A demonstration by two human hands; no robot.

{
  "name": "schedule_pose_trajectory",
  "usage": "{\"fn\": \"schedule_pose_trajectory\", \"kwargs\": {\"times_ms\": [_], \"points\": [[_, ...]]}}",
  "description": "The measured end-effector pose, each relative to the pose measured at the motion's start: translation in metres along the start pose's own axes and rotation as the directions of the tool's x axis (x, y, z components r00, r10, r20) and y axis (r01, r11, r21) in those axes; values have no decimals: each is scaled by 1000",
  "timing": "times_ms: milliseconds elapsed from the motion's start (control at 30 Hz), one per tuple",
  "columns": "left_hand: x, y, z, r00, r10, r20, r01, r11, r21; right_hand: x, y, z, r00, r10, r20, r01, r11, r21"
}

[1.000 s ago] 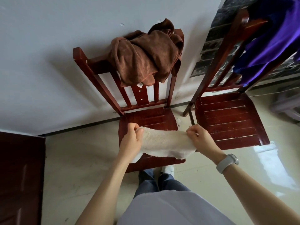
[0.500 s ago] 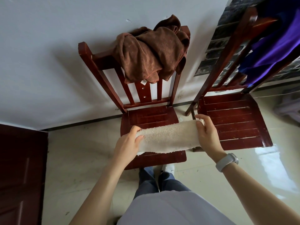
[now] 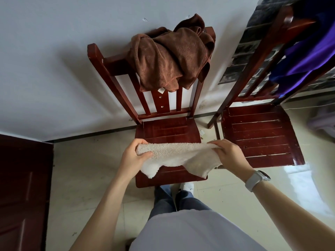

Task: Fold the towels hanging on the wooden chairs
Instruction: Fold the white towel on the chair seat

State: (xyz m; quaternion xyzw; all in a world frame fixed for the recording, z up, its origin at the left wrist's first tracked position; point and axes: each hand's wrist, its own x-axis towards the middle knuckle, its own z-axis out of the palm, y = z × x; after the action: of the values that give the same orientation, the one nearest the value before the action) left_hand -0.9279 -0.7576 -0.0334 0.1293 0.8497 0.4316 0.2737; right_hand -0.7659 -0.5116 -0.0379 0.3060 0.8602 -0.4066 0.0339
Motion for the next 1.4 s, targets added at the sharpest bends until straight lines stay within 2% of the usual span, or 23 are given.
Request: {"fn": "schedule_pose_trajectory", "kwargs": {"times_ms": [133, 267, 400, 500, 667, 800, 933, 1033, 1167, 1267, 1400], "points": [[0, -10, -3, 1000, -21, -5, 21, 999, 46, 5, 3, 1, 995, 41, -91, -29, 991, 127], [0, -21, -4, 998, 44, -51, -35, 986, 162, 8, 17, -1, 979, 68, -190, -48, 993, 109], [-11, -39, 6, 999, 30, 25, -36, 940, 339, -1, 44, 4, 992, 111, -53, -110, 994, 13], [-23, -53, 14, 997, 66, 38, -77, 878, 473, -16, 59, 12, 995, 93, 48, -88, 992, -94], [-40, -57, 32, 977, -21, -212, 76, 964, 255, -37, 59, 18, 993, -84, -77, 80, 995, -54], [-27, -62, 35, 959, 27, -282, 47, 966, 253, -24, 48, 28, 991, 24, -128, -15, 997, 74], [22, -82, 29, 941, 9, -338, 83, 963, 257, 21, 43, 55, 980, 54, -191, -62, 997, -38], [73, -103, 27, 945, 23, -326, 77, 954, 290, 73, 49, 80, 978, 94, -183, -107, 992, -60], [145, -130, 33, 937, 125, -327, 0, 934, 358, 153, 59, 113, 936, 252, -245, -207, 959, 196], [189, -152, 49, 926, 1, -378, 113, 954, 279, 197, 72, 136, 882, 401, -245, -316, 892, 323], [187, -198, 84, 930, -213, -299, 269, 950, 161, 188, 109, 173, 872, 468, -143, -439, 877, 198]]}}
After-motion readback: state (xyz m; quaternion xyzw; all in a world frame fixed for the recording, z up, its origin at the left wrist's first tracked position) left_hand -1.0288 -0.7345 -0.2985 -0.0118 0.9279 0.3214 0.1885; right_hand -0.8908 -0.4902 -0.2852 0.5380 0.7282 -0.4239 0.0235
